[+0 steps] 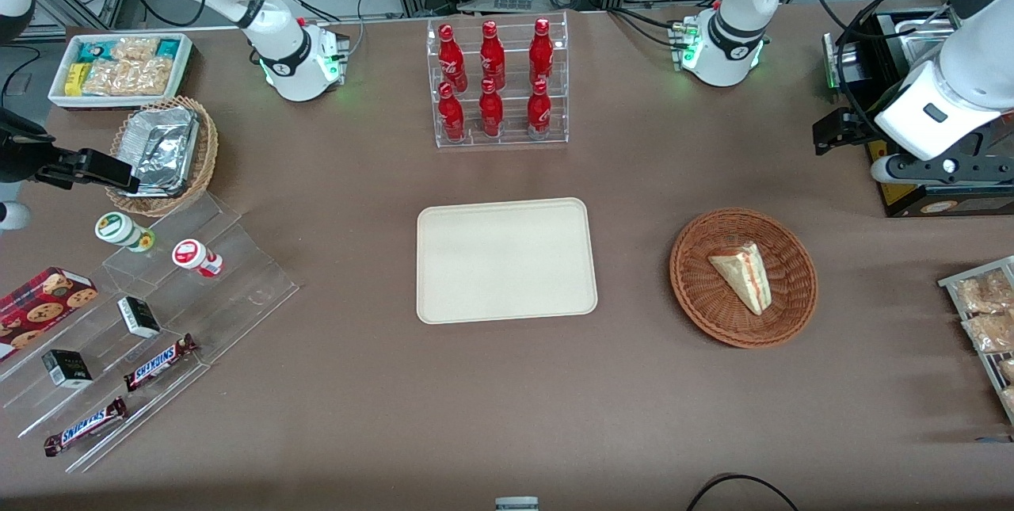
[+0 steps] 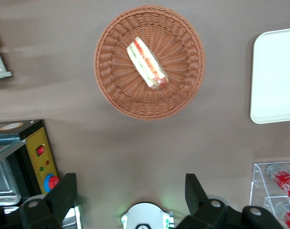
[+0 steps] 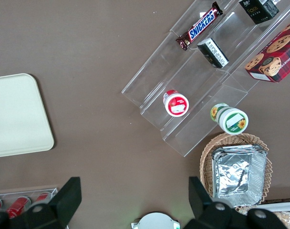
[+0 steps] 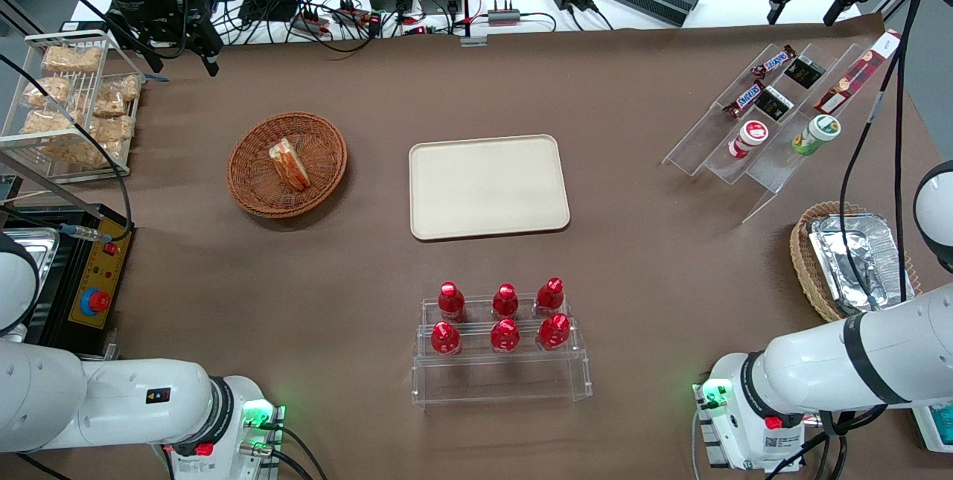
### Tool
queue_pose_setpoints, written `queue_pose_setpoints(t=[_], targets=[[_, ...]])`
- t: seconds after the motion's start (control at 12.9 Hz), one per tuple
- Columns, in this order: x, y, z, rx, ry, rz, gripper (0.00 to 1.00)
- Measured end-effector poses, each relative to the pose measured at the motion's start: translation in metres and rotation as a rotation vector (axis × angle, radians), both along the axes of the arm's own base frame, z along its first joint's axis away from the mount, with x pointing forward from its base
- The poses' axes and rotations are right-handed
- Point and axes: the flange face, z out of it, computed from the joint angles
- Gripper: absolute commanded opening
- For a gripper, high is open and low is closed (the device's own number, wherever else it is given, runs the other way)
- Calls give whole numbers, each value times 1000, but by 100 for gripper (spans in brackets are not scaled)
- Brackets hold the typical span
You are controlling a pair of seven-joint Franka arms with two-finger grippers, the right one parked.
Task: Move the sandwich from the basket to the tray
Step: 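Move the left gripper down over the wrapped sandwich in the wicker basket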
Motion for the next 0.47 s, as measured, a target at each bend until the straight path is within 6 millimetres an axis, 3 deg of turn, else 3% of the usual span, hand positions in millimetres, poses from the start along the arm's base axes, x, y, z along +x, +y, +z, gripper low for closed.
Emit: queue_pose_setpoints(t=[0.31,0.47], targets=[[3,-1,-2,-11,-6,0,100],[10,-2,-14,-14,-2,-1,100]])
